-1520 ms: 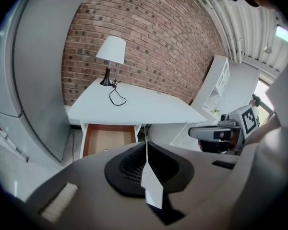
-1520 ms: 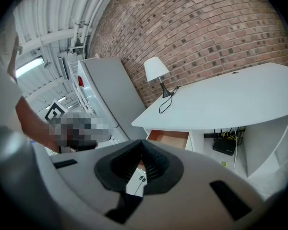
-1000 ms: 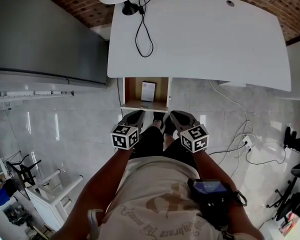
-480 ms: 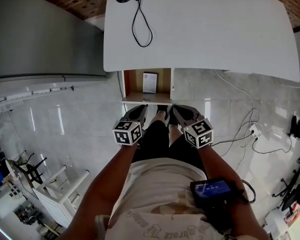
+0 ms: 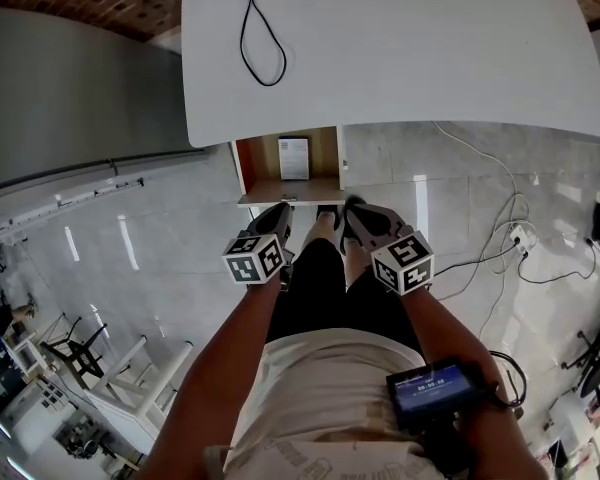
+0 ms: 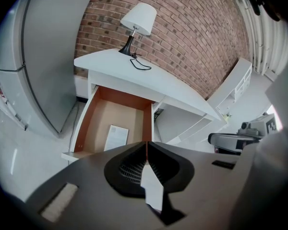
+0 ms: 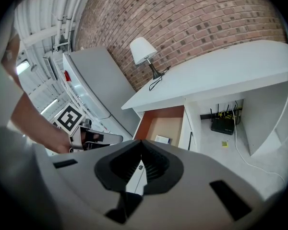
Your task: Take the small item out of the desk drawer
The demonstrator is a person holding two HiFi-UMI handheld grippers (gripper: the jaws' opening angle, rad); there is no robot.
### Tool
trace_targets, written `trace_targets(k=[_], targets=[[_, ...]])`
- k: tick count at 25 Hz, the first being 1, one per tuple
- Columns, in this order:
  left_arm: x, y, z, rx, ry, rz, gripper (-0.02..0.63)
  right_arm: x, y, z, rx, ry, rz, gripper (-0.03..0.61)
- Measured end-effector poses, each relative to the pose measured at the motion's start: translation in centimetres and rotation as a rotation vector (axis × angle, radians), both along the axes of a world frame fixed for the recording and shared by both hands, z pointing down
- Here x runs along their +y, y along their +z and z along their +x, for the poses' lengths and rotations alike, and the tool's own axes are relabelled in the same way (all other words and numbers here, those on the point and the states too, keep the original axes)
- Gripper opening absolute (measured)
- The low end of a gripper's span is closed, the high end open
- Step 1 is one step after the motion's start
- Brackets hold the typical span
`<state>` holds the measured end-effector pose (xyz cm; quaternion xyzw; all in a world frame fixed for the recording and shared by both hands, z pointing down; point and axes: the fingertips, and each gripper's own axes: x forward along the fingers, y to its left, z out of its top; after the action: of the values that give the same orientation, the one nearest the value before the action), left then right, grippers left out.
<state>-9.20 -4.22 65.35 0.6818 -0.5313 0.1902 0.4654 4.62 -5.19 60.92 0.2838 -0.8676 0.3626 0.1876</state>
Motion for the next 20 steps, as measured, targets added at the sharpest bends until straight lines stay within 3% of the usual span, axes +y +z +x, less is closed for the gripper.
trace_targets(k=[14,20], targets=[[-1.6,4.9,-0.3,-0.055,0.032,-0.039,0.017,-0.4,4.0,0.0,0.010,-0.004,-0.029,0.006],[-3.2,6.9,-0.3,-0.096,0.096,-0.066,0.083,0.0,5.4,0.8,0.010,0.019,-0.054,0.006]])
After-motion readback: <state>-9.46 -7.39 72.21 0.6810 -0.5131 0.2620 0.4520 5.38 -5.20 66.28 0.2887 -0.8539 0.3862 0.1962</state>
